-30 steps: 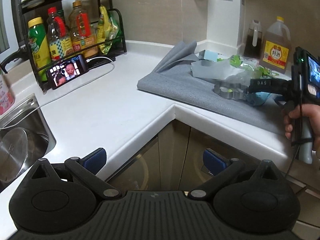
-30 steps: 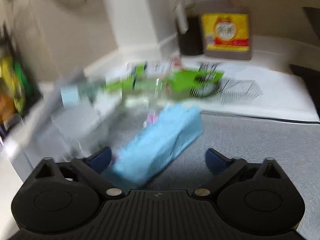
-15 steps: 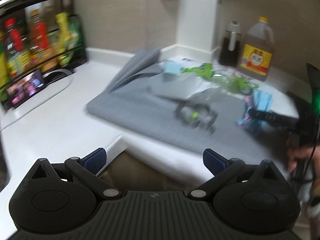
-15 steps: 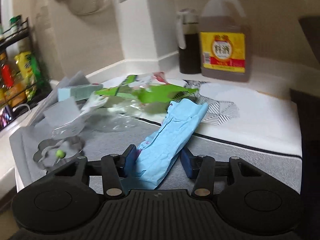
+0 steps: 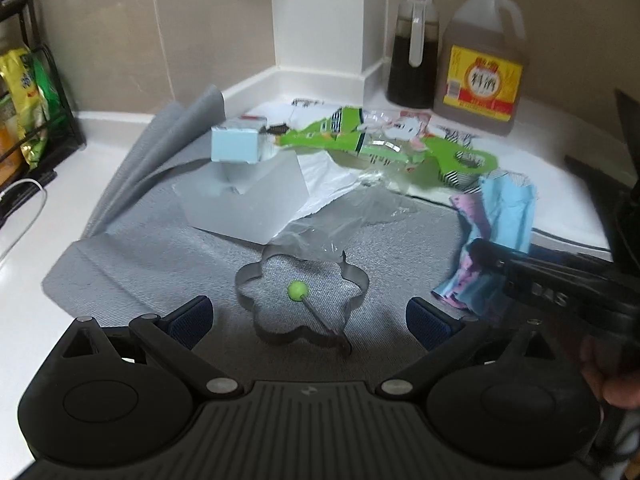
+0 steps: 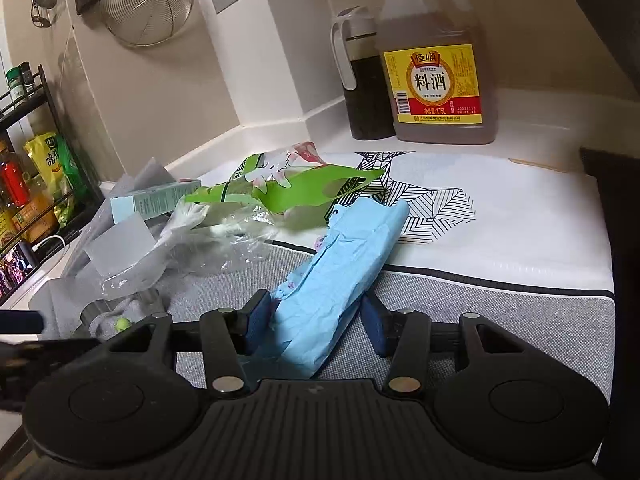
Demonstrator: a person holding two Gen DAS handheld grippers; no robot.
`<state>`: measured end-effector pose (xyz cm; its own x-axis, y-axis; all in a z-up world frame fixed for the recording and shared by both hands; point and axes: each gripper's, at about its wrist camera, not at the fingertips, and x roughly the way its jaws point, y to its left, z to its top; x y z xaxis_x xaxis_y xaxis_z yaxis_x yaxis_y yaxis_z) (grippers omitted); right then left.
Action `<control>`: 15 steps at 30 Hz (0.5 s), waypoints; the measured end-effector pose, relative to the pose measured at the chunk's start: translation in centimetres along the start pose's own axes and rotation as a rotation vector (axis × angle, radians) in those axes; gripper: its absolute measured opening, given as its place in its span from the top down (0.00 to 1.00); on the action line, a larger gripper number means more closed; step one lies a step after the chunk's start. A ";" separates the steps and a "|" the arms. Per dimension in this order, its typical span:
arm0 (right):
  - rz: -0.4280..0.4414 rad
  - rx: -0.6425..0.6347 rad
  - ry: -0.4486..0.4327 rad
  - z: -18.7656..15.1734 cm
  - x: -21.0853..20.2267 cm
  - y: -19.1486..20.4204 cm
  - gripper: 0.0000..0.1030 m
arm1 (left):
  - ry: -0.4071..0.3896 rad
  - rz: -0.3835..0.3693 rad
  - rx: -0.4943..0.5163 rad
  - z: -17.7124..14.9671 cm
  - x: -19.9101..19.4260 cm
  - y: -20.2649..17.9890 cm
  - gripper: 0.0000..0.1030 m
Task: Collect trash
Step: 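Lift the blue cloth with the right tool while the left tool grasps the metal flower cutter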
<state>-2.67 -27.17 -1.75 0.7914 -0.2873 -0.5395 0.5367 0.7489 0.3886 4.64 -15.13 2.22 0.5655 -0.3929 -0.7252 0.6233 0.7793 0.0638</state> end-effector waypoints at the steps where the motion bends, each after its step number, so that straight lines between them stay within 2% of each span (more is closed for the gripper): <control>1: -0.002 -0.005 0.001 0.0 0.0 0.1 0.48 | 0.012 -0.003 0.002 0.1 0.6 -0.1 0.00; 6: -0.004 -0.009 0.002 0.0 0.0 0.1 0.48 | 0.082 0.010 0.030 0.4 3.3 -0.5 0.00; 14: -0.002 -0.006 0.002 0.0 0.1 0.1 0.47 | 0.087 0.022 0.008 0.9 4.2 -0.6 0.00; 15: -0.001 -0.005 0.002 0.0 0.1 0.1 0.47 | 0.080 0.030 0.013 0.8 3.9 -0.7 0.06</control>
<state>-2.58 -27.15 -1.75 0.7901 -0.2872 -0.5415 0.5363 0.7517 0.3838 6.85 -17.59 -0.14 0.5396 -0.3284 -0.7752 0.6139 0.7835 0.0955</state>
